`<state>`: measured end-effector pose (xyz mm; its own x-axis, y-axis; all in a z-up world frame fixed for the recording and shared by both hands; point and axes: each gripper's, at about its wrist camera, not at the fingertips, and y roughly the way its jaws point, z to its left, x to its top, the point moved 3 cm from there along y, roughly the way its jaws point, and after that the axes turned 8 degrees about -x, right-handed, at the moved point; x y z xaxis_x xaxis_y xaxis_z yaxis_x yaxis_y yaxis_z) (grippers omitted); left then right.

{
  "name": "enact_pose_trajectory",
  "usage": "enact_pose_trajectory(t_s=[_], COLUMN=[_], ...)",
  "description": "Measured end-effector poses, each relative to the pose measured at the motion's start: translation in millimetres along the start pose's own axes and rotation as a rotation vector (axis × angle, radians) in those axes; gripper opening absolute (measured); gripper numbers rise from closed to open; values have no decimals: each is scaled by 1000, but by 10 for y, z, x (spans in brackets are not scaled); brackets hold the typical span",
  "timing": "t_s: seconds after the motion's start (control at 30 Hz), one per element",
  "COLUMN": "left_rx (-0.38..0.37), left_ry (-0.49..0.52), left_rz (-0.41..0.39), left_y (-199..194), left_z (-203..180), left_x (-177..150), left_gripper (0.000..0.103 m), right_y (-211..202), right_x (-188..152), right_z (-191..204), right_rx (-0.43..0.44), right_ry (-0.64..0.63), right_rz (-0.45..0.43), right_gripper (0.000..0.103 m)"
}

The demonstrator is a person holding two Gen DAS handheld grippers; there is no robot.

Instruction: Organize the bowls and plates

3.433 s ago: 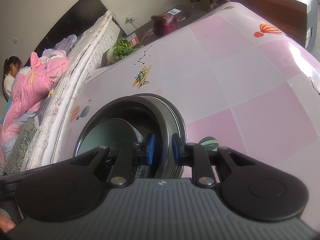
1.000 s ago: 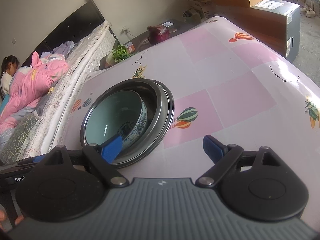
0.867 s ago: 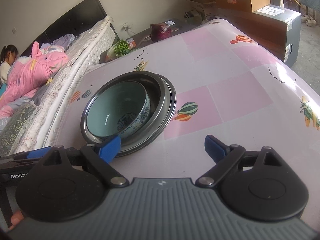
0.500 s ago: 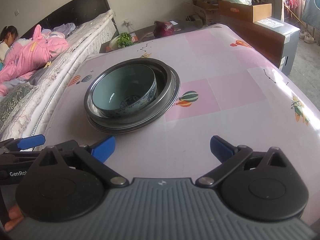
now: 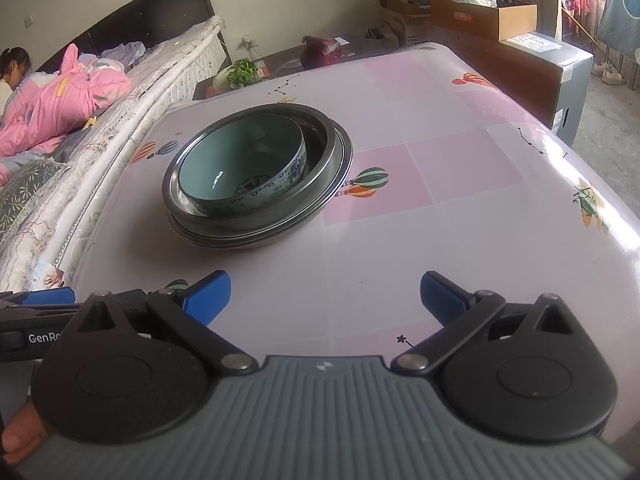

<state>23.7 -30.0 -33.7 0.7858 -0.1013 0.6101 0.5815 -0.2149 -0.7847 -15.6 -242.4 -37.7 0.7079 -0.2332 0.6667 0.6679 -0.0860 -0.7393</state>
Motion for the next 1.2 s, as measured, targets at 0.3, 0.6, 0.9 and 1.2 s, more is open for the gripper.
enact_pose_trajectory(t_s=[0.3, 0.6, 0.9, 1.2], left_rx=[1, -7, -7, -16], left_ry=[22, 3, -12, -14], left_rz=[-8, 10, 23, 32], left_y=[-58, -26, -22, -21], left_z=[-52, 2, 34, 20], left_x=[18, 17, 10, 2], left_gripper=[103, 103, 103, 103], right_y=[-87, -130, -143, -137], right_x=[-19, 10, 10, -4], right_z=[74, 93, 121, 120], right_rx=[4, -10, -13, -25], right_ry=[-28, -39, -50, -54], right_rz=[-1, -12, -12, -7], right_gripper=[102, 102, 102, 102])
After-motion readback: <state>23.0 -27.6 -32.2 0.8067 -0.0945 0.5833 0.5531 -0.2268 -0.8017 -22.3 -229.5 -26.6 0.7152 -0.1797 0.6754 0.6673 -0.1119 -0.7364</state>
